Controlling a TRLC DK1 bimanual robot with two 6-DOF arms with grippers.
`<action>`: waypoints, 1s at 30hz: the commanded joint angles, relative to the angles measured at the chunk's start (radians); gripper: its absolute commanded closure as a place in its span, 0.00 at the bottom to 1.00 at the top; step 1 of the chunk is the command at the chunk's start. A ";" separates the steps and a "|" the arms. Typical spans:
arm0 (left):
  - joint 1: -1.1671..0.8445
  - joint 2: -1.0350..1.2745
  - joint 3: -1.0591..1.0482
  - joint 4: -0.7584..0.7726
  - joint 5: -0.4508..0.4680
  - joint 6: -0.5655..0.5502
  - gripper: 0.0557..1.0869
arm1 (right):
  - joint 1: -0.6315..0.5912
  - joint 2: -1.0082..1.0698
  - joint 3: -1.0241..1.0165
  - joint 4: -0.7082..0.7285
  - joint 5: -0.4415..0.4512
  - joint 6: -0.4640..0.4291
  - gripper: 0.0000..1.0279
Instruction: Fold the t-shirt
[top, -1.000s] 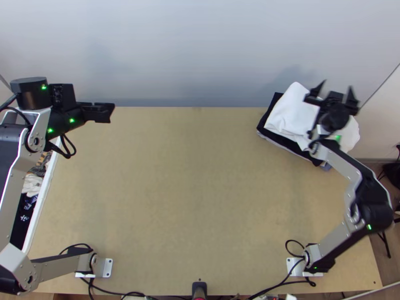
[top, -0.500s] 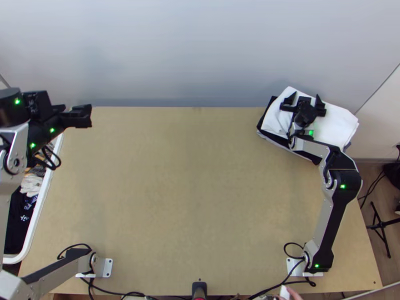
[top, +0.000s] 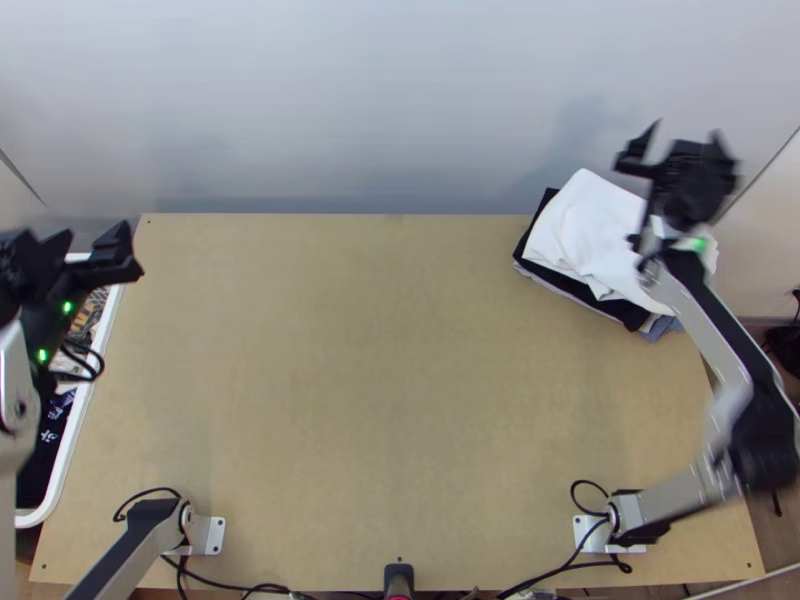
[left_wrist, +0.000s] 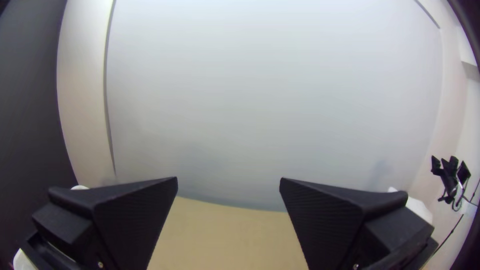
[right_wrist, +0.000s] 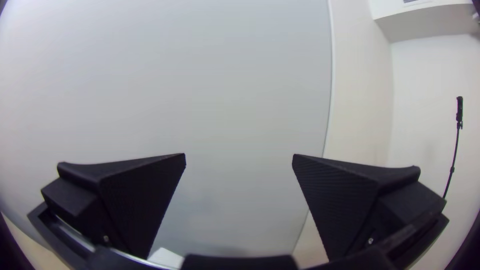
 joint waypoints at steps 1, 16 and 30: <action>0.013 -0.303 -0.320 0.314 -0.070 -0.025 0.04 | -0.039 -0.516 -0.257 -0.052 -0.124 0.134 0.04; 0.110 -0.914 -0.829 0.301 -0.166 0.046 0.04 | 0.131 -1.628 -1.035 -0.098 -0.260 0.215 0.04; 0.127 -0.912 -1.245 0.466 -0.156 0.023 0.04 | 0.288 -1.626 -1.323 -0.506 -0.257 0.315 0.04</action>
